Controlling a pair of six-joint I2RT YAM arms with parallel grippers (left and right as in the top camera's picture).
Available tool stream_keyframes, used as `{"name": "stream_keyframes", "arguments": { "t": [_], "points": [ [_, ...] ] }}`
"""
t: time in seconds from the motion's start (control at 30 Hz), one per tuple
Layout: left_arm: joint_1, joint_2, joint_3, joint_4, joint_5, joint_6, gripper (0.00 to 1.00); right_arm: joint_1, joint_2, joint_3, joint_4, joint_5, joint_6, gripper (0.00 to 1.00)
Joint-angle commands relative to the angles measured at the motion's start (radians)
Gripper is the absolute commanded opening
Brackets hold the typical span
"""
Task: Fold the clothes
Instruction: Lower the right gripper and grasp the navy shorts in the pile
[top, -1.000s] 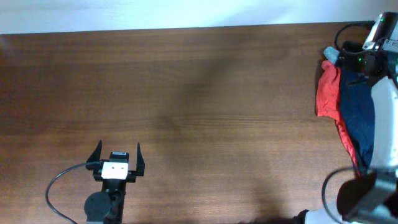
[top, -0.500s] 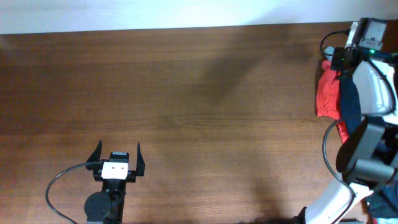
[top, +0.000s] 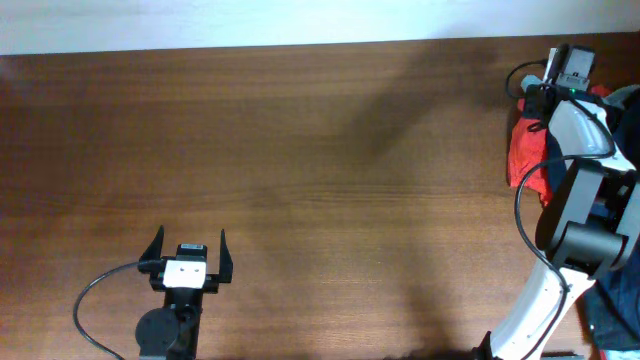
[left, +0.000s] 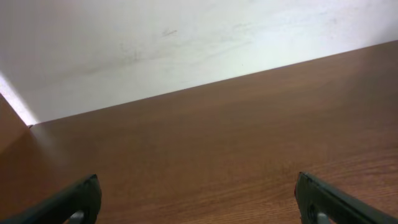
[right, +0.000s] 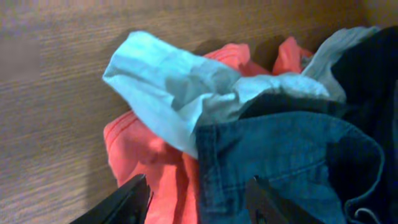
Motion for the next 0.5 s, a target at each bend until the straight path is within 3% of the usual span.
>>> {"name": "stream_keyframes", "arguments": {
  "t": [0.0,0.47],
  "points": [
    [-0.005,-0.004,-0.005,0.001,0.004,0.012,0.99,-0.029,0.021,0.022,0.02,0.019,0.014,0.56],
    [-0.005,-0.004,-0.005,0.001,0.005,0.012,0.99,-0.042,0.033,0.005,0.024,-0.052,0.035,0.57]
  ]
}}
